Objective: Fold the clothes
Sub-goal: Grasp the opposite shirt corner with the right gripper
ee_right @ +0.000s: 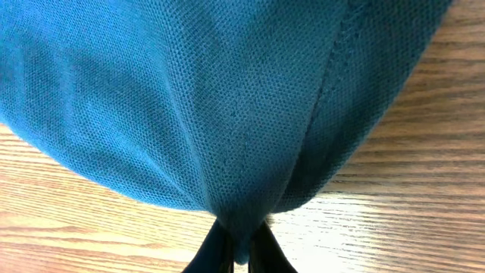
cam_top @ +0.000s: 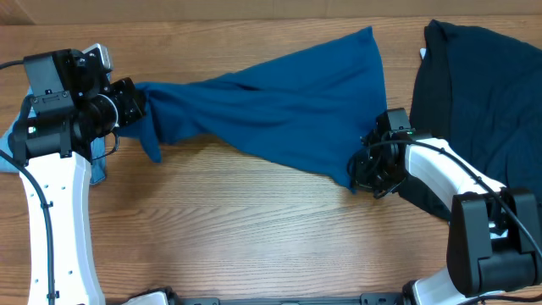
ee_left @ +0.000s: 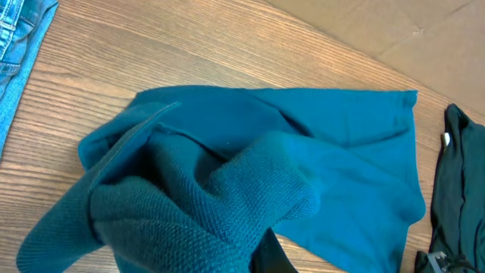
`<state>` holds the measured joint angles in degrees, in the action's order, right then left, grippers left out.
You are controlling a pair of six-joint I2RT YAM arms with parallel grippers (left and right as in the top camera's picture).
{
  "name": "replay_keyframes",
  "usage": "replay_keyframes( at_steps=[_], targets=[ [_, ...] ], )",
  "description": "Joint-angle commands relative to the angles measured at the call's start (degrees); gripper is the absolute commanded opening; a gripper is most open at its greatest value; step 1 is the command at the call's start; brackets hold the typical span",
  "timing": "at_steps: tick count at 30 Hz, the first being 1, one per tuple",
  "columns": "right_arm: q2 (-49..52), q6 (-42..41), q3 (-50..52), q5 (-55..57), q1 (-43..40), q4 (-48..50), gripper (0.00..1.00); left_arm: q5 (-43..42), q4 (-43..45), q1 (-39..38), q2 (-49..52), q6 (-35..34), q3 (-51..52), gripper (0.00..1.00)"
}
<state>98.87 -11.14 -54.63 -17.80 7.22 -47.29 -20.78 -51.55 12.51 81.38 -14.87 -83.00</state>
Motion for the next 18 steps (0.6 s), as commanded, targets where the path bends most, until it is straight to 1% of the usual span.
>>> replay_keyframes(
  at_steps=[1,4,9,12,14,16,18],
  targets=[
    [-0.52,0.00,-1.62,-0.98,0.26,-1.14,0.04,0.46,-0.61,0.33,-0.50,-0.33,-1.60,0.15],
    [-3.39,0.00,-7.48,-1.81,0.26,-4.90,0.04,1.36,-1.44,0.33,-0.50,-0.33,-1.60,0.15],
    [-9.07,0.70,-25.35,-0.20,0.07,-13.70,0.04,3.41,-2.67,0.33,-0.50,-0.09,-1.60,0.13],
    [-9.88,0.70,-36.96,4.35,0.09,-18.43,0.04,3.41,-2.67,0.33,-0.50,0.15,-1.60,0.10],
    [-9.88,0.72,-44.52,8.35,0.07,-21.20,0.04,3.41,-2.64,0.33,-0.50,1.14,-1.60,0.04],
    [-9.88,0.72,-51.08,12.63,0.02,-23.41,0.04,3.43,-2.71,0.33,-0.50,2.84,-1.60,0.04],
    [-9.88,0.81,-55.74,15.15,-0.24,-25.11,0.04,3.39,-3.06,0.33,-0.50,2.93,-1.62,0.04]
  ],
)
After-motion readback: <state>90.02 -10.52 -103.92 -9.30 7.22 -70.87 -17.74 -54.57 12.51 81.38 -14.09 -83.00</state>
